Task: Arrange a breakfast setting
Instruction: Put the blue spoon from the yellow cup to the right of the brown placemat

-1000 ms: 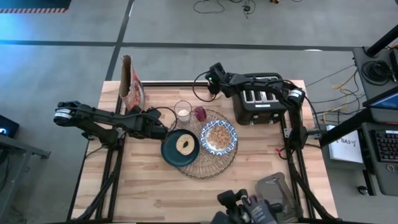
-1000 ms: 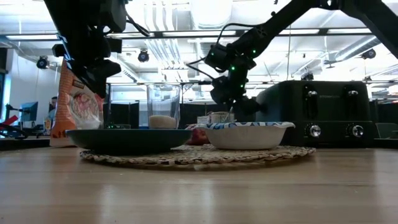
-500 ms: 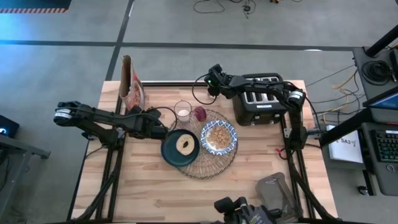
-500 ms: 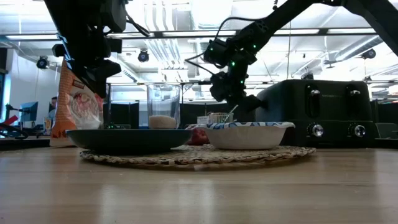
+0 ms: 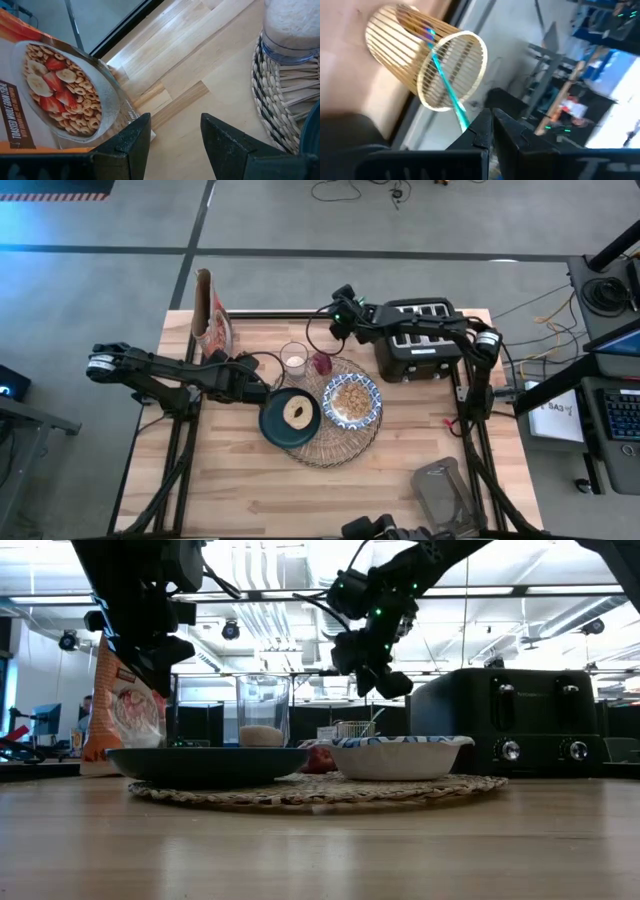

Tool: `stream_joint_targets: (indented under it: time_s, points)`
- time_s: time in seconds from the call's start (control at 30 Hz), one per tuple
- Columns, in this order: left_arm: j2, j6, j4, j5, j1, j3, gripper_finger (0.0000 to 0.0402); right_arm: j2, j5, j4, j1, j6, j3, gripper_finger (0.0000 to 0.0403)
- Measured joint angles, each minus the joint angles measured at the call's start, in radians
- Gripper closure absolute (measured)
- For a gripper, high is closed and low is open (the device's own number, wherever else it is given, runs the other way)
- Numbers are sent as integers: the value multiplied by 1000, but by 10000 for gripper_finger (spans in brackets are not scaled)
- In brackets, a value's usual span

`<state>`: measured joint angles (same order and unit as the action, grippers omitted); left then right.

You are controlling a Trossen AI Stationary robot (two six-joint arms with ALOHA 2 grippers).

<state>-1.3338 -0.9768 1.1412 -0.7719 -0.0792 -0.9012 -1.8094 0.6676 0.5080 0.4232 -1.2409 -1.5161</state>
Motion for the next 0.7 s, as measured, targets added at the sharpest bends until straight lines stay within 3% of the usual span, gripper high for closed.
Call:
stream_joint_targets:
  time_s: [0.5,0.7]
  points:
    - [0,0,-1,-5,0,0,244,-14,-194,33,30,252,0,394]
    - [0,0,0,-5,0,0,244,-14,-339,34,61,423,0,394]
